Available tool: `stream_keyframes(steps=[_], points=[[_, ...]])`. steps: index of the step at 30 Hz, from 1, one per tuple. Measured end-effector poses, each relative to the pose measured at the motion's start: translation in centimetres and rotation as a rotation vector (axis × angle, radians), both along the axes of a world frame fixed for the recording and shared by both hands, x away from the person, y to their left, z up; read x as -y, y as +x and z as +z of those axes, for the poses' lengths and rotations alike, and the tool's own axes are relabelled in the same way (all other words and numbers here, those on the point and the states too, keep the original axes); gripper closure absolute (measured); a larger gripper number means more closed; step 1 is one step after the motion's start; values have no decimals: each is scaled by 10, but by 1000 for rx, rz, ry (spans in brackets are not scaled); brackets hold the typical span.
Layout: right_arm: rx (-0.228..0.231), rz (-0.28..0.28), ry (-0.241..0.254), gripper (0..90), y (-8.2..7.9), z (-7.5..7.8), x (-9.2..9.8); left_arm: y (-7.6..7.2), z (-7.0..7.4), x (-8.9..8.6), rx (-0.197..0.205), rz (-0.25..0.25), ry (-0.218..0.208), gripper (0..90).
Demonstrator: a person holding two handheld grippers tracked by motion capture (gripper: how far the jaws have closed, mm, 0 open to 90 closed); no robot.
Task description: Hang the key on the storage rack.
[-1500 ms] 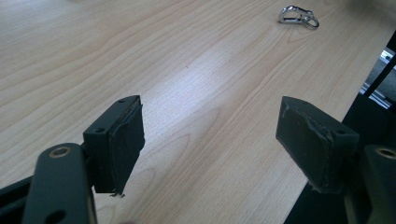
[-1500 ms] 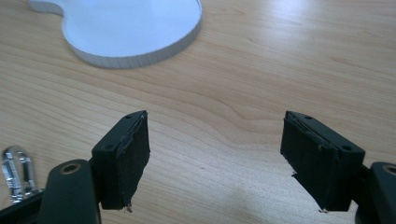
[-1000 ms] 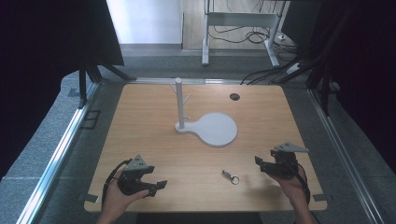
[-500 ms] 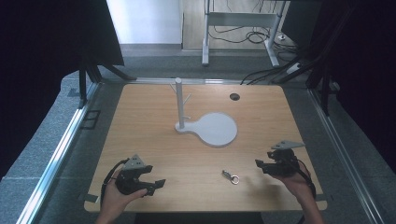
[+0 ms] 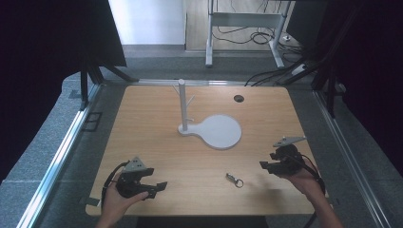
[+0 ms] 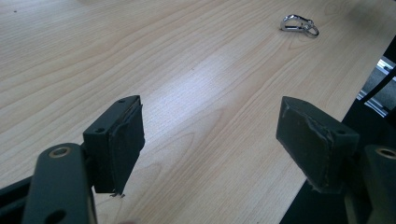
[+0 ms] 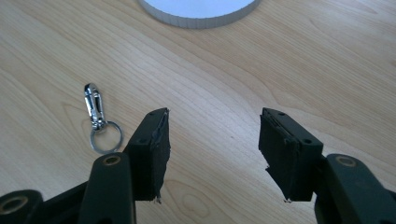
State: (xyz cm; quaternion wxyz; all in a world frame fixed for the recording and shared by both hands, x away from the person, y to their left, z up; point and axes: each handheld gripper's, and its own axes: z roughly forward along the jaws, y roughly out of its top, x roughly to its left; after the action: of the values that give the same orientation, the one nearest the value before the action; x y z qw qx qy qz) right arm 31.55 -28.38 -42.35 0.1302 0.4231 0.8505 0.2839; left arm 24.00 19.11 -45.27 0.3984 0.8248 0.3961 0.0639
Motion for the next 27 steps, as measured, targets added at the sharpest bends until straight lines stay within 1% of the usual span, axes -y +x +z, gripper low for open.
stream_keyframes(steps=[3, 5, 6, 9, 10, 11, 12, 13, 14, 16, 17, 19, 20, 21, 22, 23, 27], points=[[-15, 8, -2, 434, 2, 3, -5, 0, 0, 1, -2, -5, 2, 239], [-18, 14, -5, 434, 2, 4, -8, 0, -1, 3, -5, -6, 1, 239], [-27, 29, -11, 436, 5, 5, -14, 1, -3, 4, -14, -5, -1, 239], [-35, 42, -14, 442, 6, 5, -19, 2, -5, 4, -22, -6, 0, 239], [-46, 64, -32, 450, 8, 4, -25, 2, -5, 4, -25, -8, 0, 239], [-46, 64, -32, 450, 8, 4, -25, 2, -5, 4, -25, -8, 0, 239], [-59, 86, -47, 462, 8, 4, -32, 1, -5, 4, -24, -9, -3, 239], [-59, 86, -47, 462, 8, 4, -32, 1, -5, 4, -24, -9, -3, 239], [-70, 109, -62, 472, 8, 3, -39, 1, -5, 4, -24, -8, -3, 239], [-72, 119, -66, 477, 8, 3, -41, 2, -5, 4, -24, -7, -2, 239], [-87, 142, -72, 495, 7, 2, -47, 2, -5, 4, -26, -7, -2, 239], [-107, 160, -86, 505, 7, -1, -52, 3, -6, 3, -29, -6, 0, 239], [-107, 160, -86, 505, 7, -1, -52, 3, -6, 3, -29, -6, 0, 239], [-119, 170, -97, 513, 7, -2, -54, 3, -7, 3, -31, -2, -1, 239], [-143, 185, -102, 530, 7, -7, -59, 3, -7, 2, -36, -2, 1, 240], [-143, 185, -102, 530, 7, -7, -59, 3, -7, 2, -36, -2, 1, 240], [-184, 206, -118, 555, 7, -13, -68, 3, -6, 2, -31, -3, -1, 240]])
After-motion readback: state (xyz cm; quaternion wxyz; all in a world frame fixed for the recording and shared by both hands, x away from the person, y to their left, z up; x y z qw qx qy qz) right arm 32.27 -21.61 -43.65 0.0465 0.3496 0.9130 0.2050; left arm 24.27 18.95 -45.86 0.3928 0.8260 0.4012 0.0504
